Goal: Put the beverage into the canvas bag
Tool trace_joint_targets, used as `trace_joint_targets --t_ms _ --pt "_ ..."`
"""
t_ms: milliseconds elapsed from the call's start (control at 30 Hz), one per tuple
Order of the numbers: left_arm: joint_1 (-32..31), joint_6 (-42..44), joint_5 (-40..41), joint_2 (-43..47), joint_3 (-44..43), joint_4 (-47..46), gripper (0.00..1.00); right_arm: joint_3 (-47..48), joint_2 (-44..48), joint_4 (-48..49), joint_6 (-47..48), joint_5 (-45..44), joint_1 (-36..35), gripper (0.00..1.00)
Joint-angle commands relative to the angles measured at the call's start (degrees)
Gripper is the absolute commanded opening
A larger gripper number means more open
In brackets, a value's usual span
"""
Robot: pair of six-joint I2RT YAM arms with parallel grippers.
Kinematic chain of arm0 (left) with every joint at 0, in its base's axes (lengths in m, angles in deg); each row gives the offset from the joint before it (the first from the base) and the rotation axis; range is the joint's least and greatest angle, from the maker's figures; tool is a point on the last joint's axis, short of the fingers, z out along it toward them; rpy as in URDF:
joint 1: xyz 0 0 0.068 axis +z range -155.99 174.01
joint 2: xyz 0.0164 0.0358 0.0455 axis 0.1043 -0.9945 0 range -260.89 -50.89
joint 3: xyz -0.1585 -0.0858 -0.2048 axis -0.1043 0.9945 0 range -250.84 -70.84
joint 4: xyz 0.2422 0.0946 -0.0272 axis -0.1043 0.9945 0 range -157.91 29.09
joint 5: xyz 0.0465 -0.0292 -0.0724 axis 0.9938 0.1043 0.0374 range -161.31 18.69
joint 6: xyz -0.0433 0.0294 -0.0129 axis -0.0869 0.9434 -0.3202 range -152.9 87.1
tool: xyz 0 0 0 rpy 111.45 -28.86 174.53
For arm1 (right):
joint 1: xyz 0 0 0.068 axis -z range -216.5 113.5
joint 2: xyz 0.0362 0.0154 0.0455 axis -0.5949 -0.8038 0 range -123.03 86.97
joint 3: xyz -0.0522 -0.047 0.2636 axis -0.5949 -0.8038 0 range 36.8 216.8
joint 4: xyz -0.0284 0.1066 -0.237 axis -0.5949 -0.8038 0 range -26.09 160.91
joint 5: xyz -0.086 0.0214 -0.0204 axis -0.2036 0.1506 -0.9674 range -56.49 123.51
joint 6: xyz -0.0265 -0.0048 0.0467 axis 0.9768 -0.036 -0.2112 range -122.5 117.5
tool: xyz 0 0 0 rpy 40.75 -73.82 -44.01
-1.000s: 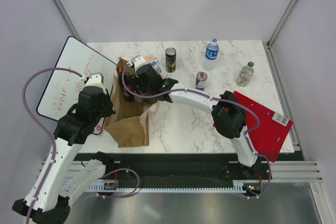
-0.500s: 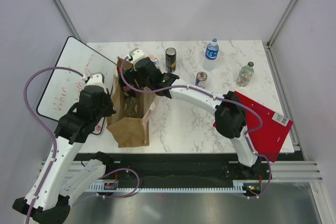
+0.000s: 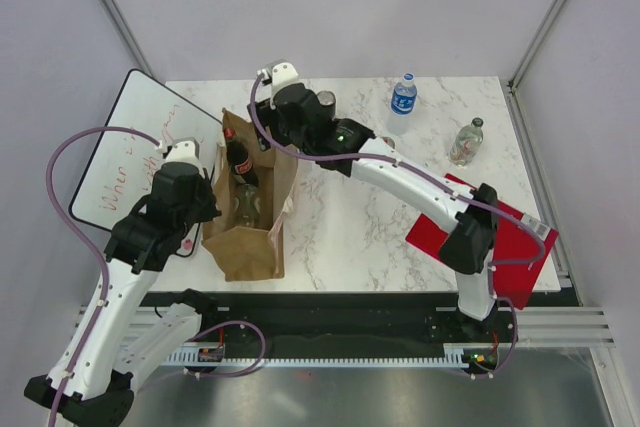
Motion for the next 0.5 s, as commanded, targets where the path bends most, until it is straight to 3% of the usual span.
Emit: trace_joint_targets --t_ms 0,367,467 --pt "-0.08 -0.50 -0.14 -0.22 -1.54 0.32 0.02 1.18 5.01 -5.12 -4.31 -4.91 0.51 0.79" --pt "-0.08 -0.33 -0.75 0.74 -1.45 0.41 0.02 -0.76 2.12 -13.65 -11.96 -3.43 0.78 0.73" --pt "-0.08 -0.50 -1.10 1.00 -1.45 0.58 0.02 0.03 0.89 -13.74 -12.32 -1.49 0.78 0.66"
